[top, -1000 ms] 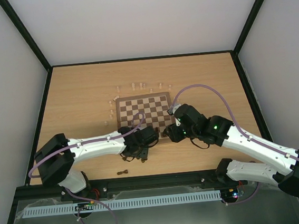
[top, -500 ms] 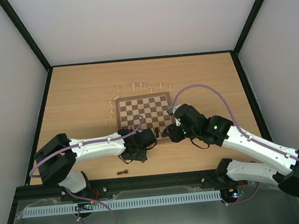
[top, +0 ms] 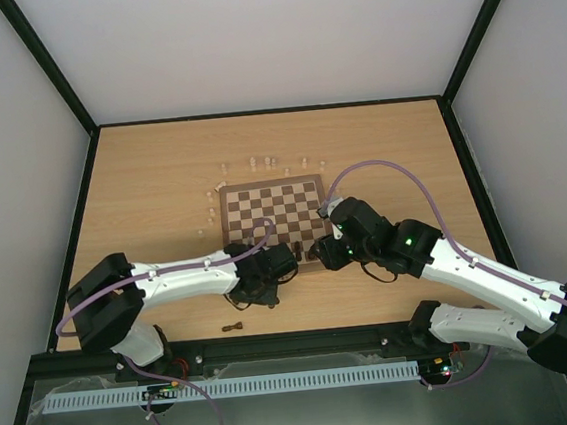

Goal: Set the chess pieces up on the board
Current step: Pick up the chess piece at the center of the board, then place the chess piece on the chessboard.

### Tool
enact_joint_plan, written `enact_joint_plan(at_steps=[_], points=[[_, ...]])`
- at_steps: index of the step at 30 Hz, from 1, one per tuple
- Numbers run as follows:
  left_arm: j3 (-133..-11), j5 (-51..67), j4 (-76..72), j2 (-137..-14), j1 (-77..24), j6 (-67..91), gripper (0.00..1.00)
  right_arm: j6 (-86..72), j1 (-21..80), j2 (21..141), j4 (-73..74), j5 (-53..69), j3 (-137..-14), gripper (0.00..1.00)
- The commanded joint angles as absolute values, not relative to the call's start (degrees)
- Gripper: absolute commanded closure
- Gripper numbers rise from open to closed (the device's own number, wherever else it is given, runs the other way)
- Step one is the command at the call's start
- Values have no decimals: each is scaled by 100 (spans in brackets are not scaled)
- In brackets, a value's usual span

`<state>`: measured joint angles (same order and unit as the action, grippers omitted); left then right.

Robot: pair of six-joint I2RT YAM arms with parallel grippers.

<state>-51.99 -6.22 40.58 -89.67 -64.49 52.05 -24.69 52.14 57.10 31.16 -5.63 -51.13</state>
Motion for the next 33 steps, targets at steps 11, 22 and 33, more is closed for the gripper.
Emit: enact_joint_plan(at_steps=[11,22,33], points=[[-5693,-1158,4893,-8381,-5415,4462,89,-2452,5200,5703,3164,-569,-5045,52],[-5789,-1163,4619,-8648,-4914,4025,87,-2453,5197,5704,3162,-588,-5050,52],[-5704,-1125,4401,-8842,-4811,3932,83,-2444,5203,5695,3164,-562,-5046,52]])
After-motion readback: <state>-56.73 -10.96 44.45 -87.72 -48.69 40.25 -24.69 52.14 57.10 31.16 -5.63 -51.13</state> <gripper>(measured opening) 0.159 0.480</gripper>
